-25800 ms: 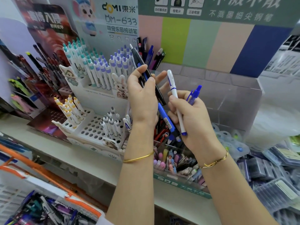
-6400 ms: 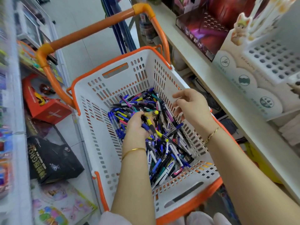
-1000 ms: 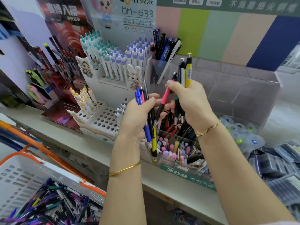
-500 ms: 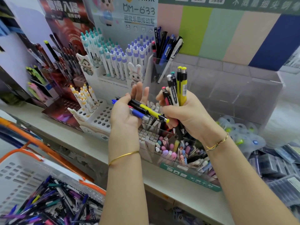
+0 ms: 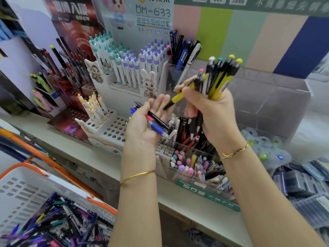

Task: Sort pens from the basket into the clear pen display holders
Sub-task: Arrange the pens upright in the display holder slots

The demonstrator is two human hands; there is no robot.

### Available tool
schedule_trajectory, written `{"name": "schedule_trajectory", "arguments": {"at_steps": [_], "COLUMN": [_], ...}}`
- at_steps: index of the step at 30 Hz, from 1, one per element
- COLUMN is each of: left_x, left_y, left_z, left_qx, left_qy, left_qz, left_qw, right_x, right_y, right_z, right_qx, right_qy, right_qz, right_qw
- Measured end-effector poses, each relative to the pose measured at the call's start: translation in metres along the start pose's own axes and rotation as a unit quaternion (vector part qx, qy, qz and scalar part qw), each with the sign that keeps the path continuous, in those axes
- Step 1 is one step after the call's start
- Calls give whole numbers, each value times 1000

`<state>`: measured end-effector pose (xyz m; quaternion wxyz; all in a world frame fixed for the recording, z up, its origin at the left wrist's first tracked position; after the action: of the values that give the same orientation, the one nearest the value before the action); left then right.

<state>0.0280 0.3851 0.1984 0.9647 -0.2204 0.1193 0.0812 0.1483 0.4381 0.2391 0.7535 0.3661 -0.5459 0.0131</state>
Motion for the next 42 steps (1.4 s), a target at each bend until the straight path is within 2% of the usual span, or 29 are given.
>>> {"name": "schedule_trajectory", "arguments": {"at_steps": [2, 4, 7, 11, 14, 20, 25, 28, 32, 35, 36, 37, 38, 39, 40, 41, 42], "left_x": [1, 1, 0, 0, 1, 3, 3, 2, -10, -22, -26, -30, -34, -38, -42, -44, -44], "left_y": [1, 0, -5, -7, -10, -13, -15, -16, -15, -13, -12, -13, -14, -16, -17, -18, -18], "left_z": [-4, -5, -3, -5, -7, -8, -8, -12, -21, -24, -25, -26, -27, -27, -27, -25, -23], "left_qx": [-4, 2, 11, 46, 68, 101, 110, 111, 53, 2, -10, -27, -52, -79, -95, -96, -88], "left_qy": [131, 247, 353, 439, 478, 514, 510, 519, 489, 434, 436, 469, 531, 602, 659, 694, 710], "left_qz": [17, 45, 75, 80, 42, -7, -15, -23, -16, 28, 40, 54, 73, 93, 111, 123, 127], "left_qw": [991, 968, 932, 894, 874, 852, 853, 847, 870, 900, 899, 881, 842, 789, 738, 703, 687], "right_x": [8, 10, 2, -8, -12, -19, -12, -9, 4, 6, 8, 11, 17, 24, 30, 34, 35], "right_y": [8, 12, 14, 6, 4, 7, 6, 7, 8, 7, 7, 8, 11, 14, 18, 22, 23], "right_z": [-4, -4, -6, -5, -5, -4, 2, -1, -10, -10, -12, -15, -18, -18, -14, -6, 4], "right_qx": [-46, -71, -87, -69, -65, -73, -54, -113, -180, -158, -153, -153, -149, -126, -80, -14, 63], "right_qy": [-38, -67, -74, -42, -44, -5, -29, -17, -43, -48, -79, -147, -247, -360, -464, -540, -582], "right_qz": [1, 24, 83, 174, 205, 227, 205, 182, 115, 115, 109, 85, 48, 9, -20, -35, -39], "right_qw": [998, 995, 990, 982, 976, 971, 977, 977, 976, 980, 979, 973, 956, 924, 882, 841, 809]}}
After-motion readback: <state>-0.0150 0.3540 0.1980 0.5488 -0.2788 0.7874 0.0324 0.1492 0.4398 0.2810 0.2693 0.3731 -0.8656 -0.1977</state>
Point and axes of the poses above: each hand's wrist, its own y-axis towards the middle knuckle, its own z-axis out of the palm, x = y × z, the point moved 4 cm from there along y, towards the middle knuckle, and after that the axes turned 9 degrees about -z, right-handed, at the moved point
